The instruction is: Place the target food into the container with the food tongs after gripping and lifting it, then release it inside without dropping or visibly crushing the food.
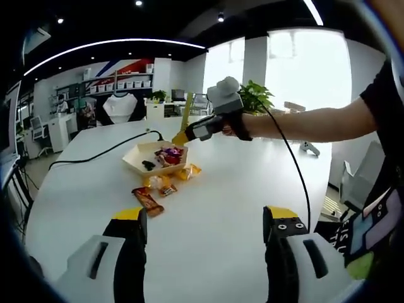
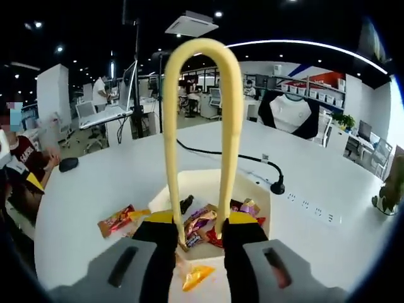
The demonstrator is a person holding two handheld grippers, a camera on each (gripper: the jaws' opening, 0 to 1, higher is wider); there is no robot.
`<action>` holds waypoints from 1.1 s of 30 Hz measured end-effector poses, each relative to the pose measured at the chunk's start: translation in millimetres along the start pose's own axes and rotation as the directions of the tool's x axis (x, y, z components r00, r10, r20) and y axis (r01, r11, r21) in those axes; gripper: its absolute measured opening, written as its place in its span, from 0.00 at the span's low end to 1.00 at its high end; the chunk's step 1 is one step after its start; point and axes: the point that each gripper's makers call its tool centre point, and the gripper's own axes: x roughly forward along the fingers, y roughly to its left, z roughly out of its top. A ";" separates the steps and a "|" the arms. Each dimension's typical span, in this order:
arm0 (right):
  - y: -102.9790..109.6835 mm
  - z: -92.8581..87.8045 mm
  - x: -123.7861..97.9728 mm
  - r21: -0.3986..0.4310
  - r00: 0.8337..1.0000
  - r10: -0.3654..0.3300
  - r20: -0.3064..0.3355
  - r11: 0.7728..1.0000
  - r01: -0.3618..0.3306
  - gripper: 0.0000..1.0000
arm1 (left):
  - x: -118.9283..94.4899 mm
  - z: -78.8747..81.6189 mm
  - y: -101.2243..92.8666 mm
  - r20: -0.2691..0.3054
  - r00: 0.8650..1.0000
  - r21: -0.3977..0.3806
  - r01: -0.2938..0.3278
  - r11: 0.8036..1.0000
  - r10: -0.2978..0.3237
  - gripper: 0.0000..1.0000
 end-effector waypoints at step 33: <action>31.9 -69.9 2.2 -0.103 0.997 0.066 -0.043 0.992 -0.070 0.21 | -12.4 -4.9 18.2 -0.002 0.998 -0.031 -0.058 0.998 0.058 0.77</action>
